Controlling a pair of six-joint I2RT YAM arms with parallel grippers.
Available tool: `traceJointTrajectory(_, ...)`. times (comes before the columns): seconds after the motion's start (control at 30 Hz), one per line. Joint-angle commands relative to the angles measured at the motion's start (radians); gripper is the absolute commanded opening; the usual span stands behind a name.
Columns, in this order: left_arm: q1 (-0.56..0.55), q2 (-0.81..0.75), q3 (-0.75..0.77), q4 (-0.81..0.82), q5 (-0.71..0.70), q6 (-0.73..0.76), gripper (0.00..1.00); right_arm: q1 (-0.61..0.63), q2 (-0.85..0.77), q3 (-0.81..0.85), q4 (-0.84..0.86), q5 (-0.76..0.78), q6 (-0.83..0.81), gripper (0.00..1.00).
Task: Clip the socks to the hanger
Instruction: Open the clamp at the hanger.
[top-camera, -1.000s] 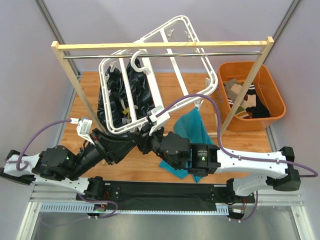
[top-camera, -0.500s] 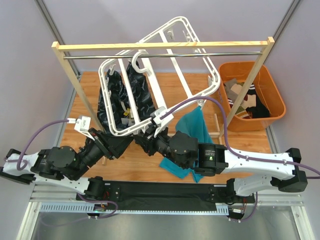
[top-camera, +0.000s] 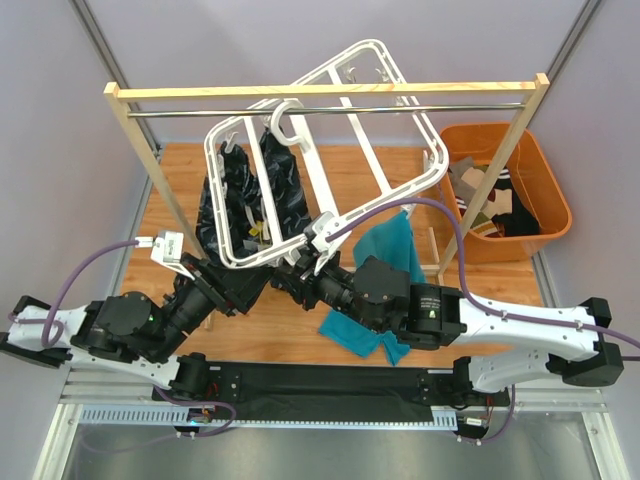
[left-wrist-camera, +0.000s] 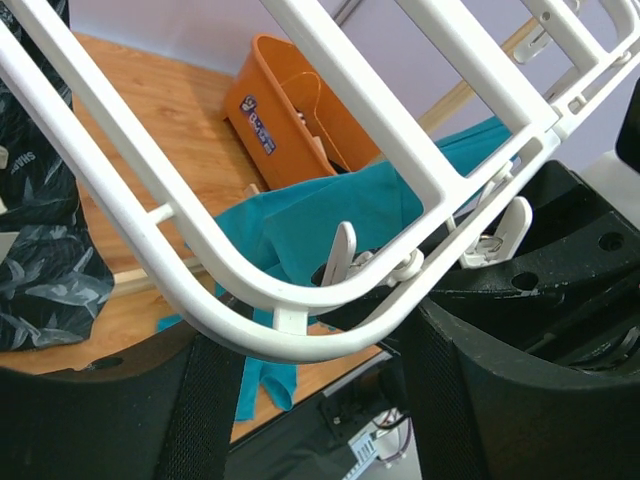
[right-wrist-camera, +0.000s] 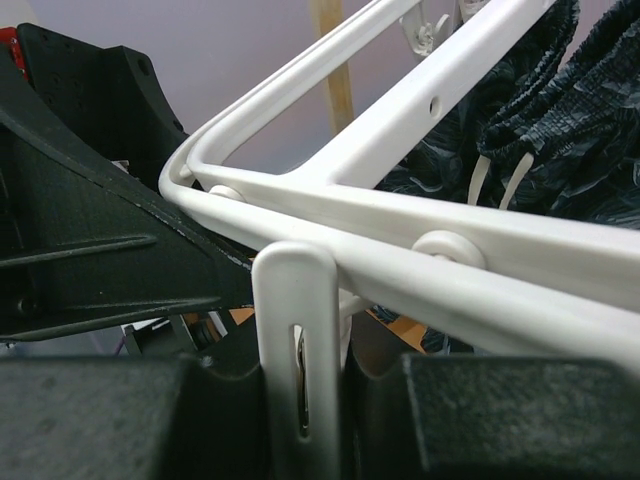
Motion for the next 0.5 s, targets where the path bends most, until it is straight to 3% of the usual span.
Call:
traceJointTrajectory(0.0,0.001,0.014,-0.006,0.14,-0.078,0.025,0.65,0.012,-0.007,-0.026,-0.052,-0.101,-0.067,0.03)
traceJointTrajectory(0.13,0.001,0.002,-0.057,0.287,-0.069,0.07,0.62,0.012,-0.009,-0.035,-0.058,-0.109,-0.085,0.0)
traceJointTrajectory(0.33,-0.001,-0.004,-0.1,0.366,0.004,0.115,0.61,-0.001,-0.017,-0.025,-0.109,-0.095,-0.094,0.0)
traceJointTrajectory(0.47,0.001,0.011,-0.129,0.49,0.092,0.271,0.63,-0.014,-0.006,0.021,-0.193,-0.142,-0.073,0.0)
